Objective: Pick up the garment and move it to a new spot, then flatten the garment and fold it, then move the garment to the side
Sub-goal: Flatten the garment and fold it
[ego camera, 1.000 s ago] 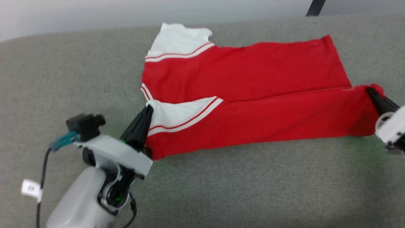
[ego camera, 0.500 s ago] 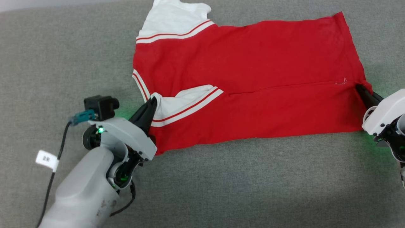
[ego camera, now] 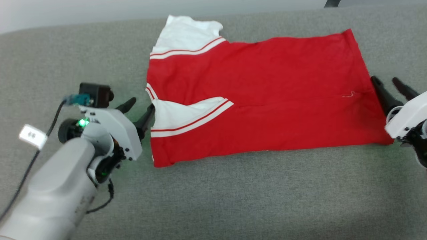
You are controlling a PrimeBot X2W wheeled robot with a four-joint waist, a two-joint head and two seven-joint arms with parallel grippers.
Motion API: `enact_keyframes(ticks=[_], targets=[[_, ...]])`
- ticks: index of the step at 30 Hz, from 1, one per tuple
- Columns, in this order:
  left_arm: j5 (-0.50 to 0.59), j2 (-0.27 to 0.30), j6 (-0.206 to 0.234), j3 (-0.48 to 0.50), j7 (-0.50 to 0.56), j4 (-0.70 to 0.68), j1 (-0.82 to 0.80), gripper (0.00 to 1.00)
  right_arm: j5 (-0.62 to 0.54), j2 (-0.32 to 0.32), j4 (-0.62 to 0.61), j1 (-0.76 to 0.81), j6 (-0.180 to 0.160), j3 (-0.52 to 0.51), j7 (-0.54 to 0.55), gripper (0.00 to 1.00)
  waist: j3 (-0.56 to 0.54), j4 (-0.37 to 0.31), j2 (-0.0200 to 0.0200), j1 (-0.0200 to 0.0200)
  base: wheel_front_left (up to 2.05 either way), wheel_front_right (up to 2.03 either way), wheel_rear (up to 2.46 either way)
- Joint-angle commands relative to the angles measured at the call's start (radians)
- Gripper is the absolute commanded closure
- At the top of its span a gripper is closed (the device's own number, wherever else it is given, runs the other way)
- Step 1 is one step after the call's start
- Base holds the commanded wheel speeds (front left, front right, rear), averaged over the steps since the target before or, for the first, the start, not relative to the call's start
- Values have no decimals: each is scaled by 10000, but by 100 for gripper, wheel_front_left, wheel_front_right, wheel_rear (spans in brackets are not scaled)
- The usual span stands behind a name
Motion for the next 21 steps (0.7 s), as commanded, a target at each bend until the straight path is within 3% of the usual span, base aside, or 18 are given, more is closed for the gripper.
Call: enact_keyframes(ticks=[1, 12, 16, 21], targets=[[103, 83, 116, -98, 184, -108, -122, 0, 24, -76, -46, -45, -13, 11, -57, 0, -249, 62, 0, 0, 0, 0, 0], [-879, 1619, 2052, -744, 5153, -2936, 530, 0, 29, -322, -421, -213, -13, 270, -201, 0, -435, -179, 0, 0, 0, 0, 0], [-1291, 2073, 2733, -609, 5716, -4026, 1088, 0, 64, -265, -476, -183, -13, 375, -257, 0, -371, -369, 0, 0, 0, 0, 0], [-1345, 2719, 3289, -172, 5466, -5026, 1336, 0, 126, -274, -426, -33, -13, 441, -337, 0, -407, -477, 0, 0, 0, 0, 0]])
